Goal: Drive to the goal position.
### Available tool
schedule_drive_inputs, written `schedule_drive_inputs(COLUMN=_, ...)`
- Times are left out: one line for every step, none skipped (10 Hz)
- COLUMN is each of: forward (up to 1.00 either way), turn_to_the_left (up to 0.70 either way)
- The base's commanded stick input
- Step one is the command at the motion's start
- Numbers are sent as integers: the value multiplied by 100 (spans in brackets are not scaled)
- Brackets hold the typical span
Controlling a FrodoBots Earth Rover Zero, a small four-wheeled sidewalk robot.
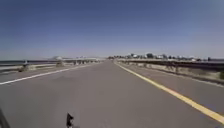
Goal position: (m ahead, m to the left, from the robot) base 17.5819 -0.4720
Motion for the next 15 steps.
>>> schedule_drive_inputs(forward=100, turn_to_the_left=0)
schedule_drive_inputs(forward=100, turn_to_the_left=0)
schedule_drive_inputs(forward=100, turn_to_the_left=0)
schedule_drive_inputs(forward=100, turn_to_the_left=0)
schedule_drive_inputs(forward=100, turn_to_the_left=0)
schedule_drive_inputs(forward=100, turn_to_the_left=0)
schedule_drive_inputs(forward=100, turn_to_the_left=0)
schedule_drive_inputs(forward=100, turn_to_the_left=0)
schedule_drive_inputs(forward=100, turn_to_the_left=0)
schedule_drive_inputs(forward=100, turn_to_the_left=0)
schedule_drive_inputs(forward=100, turn_to_the_left=0)
schedule_drive_inputs(forward=100, turn_to_the_left=0)
schedule_drive_inputs(forward=100, turn_to_the_left=0)
schedule_drive_inputs(forward=100, turn_to_the_left=0)
schedule_drive_inputs(forward=100, turn_to_the_left=0)
